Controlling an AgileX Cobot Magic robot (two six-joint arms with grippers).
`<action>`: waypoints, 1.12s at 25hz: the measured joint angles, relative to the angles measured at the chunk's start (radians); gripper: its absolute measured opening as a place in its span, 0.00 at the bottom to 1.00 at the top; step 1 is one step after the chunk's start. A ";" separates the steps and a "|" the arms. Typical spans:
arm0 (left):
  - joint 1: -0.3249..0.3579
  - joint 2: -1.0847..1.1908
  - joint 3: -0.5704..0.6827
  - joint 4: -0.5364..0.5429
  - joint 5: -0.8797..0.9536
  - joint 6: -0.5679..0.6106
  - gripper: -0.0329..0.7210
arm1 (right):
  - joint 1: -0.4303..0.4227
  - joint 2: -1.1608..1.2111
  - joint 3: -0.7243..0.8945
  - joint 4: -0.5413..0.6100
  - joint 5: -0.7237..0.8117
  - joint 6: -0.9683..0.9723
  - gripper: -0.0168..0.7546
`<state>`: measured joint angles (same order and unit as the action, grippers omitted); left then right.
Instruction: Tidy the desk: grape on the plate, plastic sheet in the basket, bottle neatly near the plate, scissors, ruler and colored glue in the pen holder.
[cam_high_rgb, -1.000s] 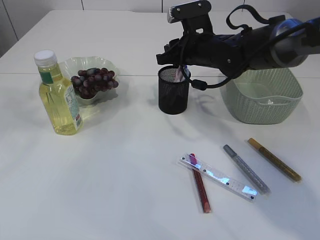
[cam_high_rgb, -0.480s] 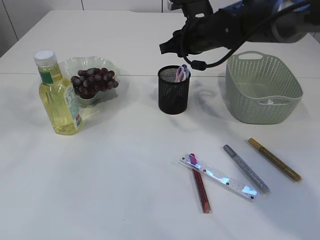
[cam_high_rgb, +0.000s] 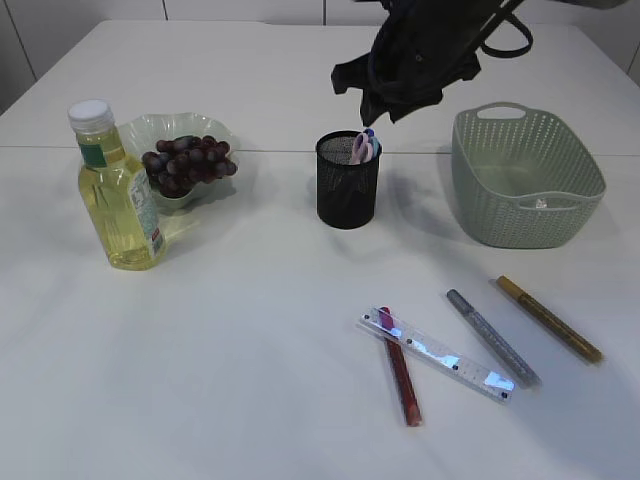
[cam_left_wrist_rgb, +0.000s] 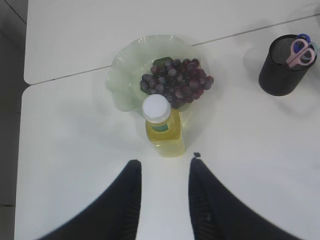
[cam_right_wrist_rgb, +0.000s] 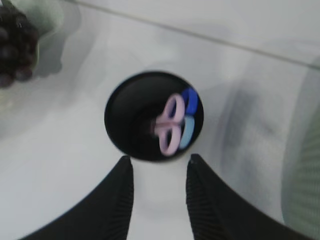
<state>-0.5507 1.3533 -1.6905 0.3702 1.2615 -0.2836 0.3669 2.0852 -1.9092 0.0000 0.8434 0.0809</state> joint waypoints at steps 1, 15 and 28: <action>0.000 0.000 0.000 0.000 0.000 0.000 0.36 | 0.000 -0.001 -0.004 0.000 0.065 0.000 0.44; 0.000 0.002 0.000 0.000 0.002 0.000 0.36 | 0.044 0.001 -0.008 0.066 0.382 -0.181 0.50; 0.000 0.002 0.000 0.000 0.002 0.004 0.36 | 0.068 -0.160 0.311 0.087 0.382 -0.269 0.50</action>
<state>-0.5507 1.3555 -1.6905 0.3702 1.2634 -0.2801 0.4344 1.9256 -1.5981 0.0873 1.2254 -0.1882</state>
